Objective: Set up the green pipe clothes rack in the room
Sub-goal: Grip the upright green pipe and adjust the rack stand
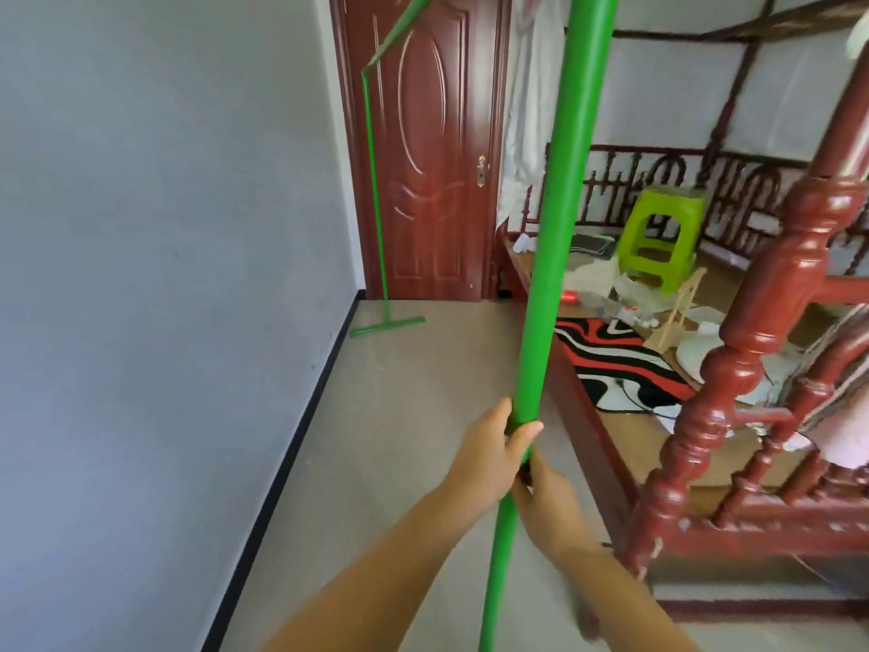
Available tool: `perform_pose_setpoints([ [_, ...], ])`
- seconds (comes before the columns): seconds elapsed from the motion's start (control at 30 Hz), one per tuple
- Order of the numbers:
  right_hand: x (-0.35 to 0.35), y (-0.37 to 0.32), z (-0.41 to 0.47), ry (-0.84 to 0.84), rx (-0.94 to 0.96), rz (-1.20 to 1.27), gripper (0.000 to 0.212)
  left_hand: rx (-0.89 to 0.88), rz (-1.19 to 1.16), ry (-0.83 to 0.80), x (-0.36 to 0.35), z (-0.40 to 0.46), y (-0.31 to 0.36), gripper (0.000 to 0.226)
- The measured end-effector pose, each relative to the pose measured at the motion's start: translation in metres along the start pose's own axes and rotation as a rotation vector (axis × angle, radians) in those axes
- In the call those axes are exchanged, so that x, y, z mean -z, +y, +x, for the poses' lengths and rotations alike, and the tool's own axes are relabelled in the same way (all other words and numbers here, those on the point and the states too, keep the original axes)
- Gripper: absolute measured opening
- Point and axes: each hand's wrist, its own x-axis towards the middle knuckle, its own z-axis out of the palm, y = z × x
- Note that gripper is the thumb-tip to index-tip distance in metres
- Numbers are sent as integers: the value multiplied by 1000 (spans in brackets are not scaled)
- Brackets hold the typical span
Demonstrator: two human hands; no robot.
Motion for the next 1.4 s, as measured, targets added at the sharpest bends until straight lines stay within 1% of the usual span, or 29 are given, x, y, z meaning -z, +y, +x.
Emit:
perform_pose_setpoints([
  [0.07, -34, -23, -10, -8, 9, 20, 8, -5, 15, 29, 37, -21, -14, 33],
  [0.2, -98, -65, -29, -47, 62, 9, 8, 35, 25, 68, 102, -60, -44, 7],
  [0.3, -138, -95, -45, -95, 93, 12, 10, 63, 44, 99, 146, -89, -62, 8],
  [0.4, -171, -120, -57, -152, 151, -5, 22, 100, 30, 125, 182, -115, -74, 17],
  [0.47, -190, -133, -64, -183, 206, -8, 26, 114, 44, 164, 203, -132, -79, 14],
  [0.53, -206, -145, -71, -208, 242, -13, 24, 146, 51, 211, 220, -146, -83, 2],
  [0.57, -214, -149, -74, -226, 256, -15, 23, 167, 59, 231, 227, -154, -83, 8],
  [0.6, -221, -153, -77, -243, 270, -11, 23, 180, 61, 250, 234, -161, -85, 10],
  [0.67, -234, -161, -84, -282, 302, 8, 23, 205, 74, 283, 246, -175, -87, 3],
  [0.73, -244, -168, -91, -327, 327, 37, 25, 214, 88, 327, 257, -188, -90, 19],
  [0.8, -254, -176, -98, -360, 350, 60, 28, 235, 68, 360, 266, -201, -92, 26],
  [0.93, -280, -196, -111, -418, 346, 110, 28, 255, 57, 399, 291, -223, -107, 18],
  [1.0, -298, -206, -117, -412, 366, 81, 27, 255, 74, 409, 308, -233, -119, 15],
  [1.17, -339, -234, -134, -365, 344, 76, 26, 227, 72, 376, 354, -256, -135, 9],
  [1.3, -355, -251, -143, -312, 338, 34, 24, 189, 47, 342, 379, -267, -139, 7],
  [1.4, -360, -255, -147, -305, 316, 27, 24, 158, 37, 303, 386, -271, -140, 8],
])
